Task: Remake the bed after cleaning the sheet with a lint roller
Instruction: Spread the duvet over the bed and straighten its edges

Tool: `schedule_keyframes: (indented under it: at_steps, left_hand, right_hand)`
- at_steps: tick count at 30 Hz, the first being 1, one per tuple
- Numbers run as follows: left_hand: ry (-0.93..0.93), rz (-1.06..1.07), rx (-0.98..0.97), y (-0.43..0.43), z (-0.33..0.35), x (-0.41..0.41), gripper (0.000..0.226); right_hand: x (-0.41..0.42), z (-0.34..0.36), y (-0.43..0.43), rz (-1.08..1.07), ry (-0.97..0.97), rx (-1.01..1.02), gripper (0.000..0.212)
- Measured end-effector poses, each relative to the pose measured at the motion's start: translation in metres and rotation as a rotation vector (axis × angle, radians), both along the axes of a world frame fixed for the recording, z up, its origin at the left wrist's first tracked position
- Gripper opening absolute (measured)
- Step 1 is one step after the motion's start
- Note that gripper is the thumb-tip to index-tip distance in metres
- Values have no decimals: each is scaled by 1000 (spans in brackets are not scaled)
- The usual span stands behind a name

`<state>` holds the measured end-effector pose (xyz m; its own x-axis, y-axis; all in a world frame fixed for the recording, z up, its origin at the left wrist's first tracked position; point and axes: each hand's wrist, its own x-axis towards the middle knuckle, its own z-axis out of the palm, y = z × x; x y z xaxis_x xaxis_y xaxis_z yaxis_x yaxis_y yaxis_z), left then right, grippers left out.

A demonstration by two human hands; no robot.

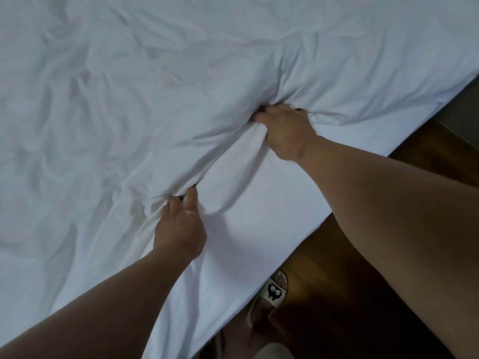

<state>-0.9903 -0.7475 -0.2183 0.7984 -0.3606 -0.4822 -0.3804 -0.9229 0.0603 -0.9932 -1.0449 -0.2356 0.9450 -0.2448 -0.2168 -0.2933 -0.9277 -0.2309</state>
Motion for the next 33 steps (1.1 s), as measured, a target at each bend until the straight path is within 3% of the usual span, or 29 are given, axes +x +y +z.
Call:
schedule_keyframes:
  at_steps: [3,5,8,11,13,14,16,18,20,25,29,33]
  left_hand:
    - [24,19,-3,-5,17,13,66]
    - [131,9,-24,-9,37,18,65]
    - [475,-127,-60,-13,64,3,76]
    - [872,-150,66,-21,80,-14,44]
    - [954,-249,150,-29,76,-17,37]
    - [956,-291,196,-37,76,-19,51]
    - [738,-371,159,-51,77,-20,82]
    - [557,-372,34,-64,81,-19,69]
    - [472,-430,-20,-78,83,-13,60]
    - [352,-556,-29,-155,72,26,76]
    - [153,-572,-227,-243,61,79,69]
    - [-184,-810,-280,-355,39,151,62]
  right_hand:
    - [8,15,-5,-56,-11,-22,32]
    - [3,36,-18,0,109,15,30]
    - [-34,79,-49,192,506,-22,41]
    - [-96,115,-62,320,747,-8,51]
    - [-124,125,-62,179,739,135,40]
    - [-133,127,-64,72,686,196,35]
    - [-145,129,-74,-173,490,244,34]
    - [-150,131,-85,-406,291,226,46]
    - [-148,132,-104,-583,209,225,54]
    - [-125,116,-190,-920,41,280,62]
    - [-96,85,-279,-956,15,208,72]
    - [-76,37,-351,-800,218,274,118]
